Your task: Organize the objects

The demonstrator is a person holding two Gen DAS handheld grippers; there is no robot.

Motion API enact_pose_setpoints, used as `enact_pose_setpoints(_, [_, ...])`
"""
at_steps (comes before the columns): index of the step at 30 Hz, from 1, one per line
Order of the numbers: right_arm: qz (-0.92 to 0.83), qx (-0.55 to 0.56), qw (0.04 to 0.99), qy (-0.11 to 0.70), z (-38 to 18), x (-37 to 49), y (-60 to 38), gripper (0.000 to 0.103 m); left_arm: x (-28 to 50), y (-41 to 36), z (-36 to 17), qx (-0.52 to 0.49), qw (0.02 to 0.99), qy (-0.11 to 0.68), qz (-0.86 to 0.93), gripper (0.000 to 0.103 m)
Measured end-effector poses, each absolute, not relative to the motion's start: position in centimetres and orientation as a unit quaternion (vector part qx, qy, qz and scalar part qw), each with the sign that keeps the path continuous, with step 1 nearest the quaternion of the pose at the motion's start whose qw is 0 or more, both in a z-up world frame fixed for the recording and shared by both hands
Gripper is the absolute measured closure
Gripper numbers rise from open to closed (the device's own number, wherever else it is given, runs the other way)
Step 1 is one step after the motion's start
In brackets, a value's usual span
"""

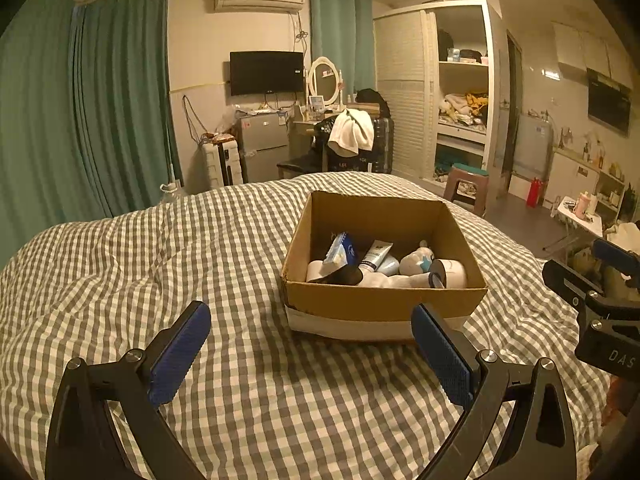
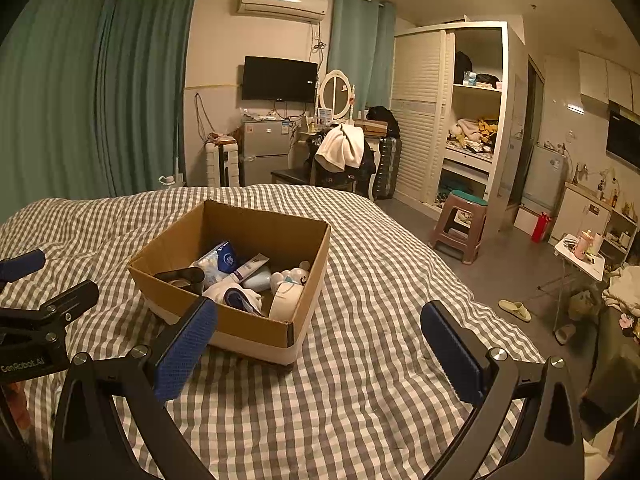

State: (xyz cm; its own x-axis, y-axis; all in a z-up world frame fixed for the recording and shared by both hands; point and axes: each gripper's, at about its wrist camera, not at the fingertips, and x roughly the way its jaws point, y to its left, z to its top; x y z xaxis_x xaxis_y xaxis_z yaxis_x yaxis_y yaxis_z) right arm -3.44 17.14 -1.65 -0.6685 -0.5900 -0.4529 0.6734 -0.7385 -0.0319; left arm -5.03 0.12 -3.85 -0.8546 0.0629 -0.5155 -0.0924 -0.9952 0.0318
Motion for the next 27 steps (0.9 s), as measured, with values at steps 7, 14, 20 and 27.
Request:
enact_pose_setpoints(7, [-0.906,0.215,0.351,0.097,-1.92,-3.37,16.95,0.001,-4.98,0.16,-3.85,-0.266,0.04,0.028,0.963,0.0])
enact_pose_setpoints(14, [-0.905,0.219,0.352,0.099,-2.19,-3.4,16.7,0.001,-4.9,0.05,-3.9,-0.268,0.039,0.029,0.962,0.0])
enact_pose_setpoints(20, [-0.905,0.218,0.352,0.101,-2.22,-3.45,16.65,0.001,-4.94,0.18,-4.06,-0.27,0.04,0.033,0.961,0.0])
enact_pose_setpoints(27, [-0.904,0.221,0.351,0.101,-2.27,-3.46,16.64,0.001,-4.91,0.18,-4.1,-0.267,0.036,0.033,0.962,0.0])
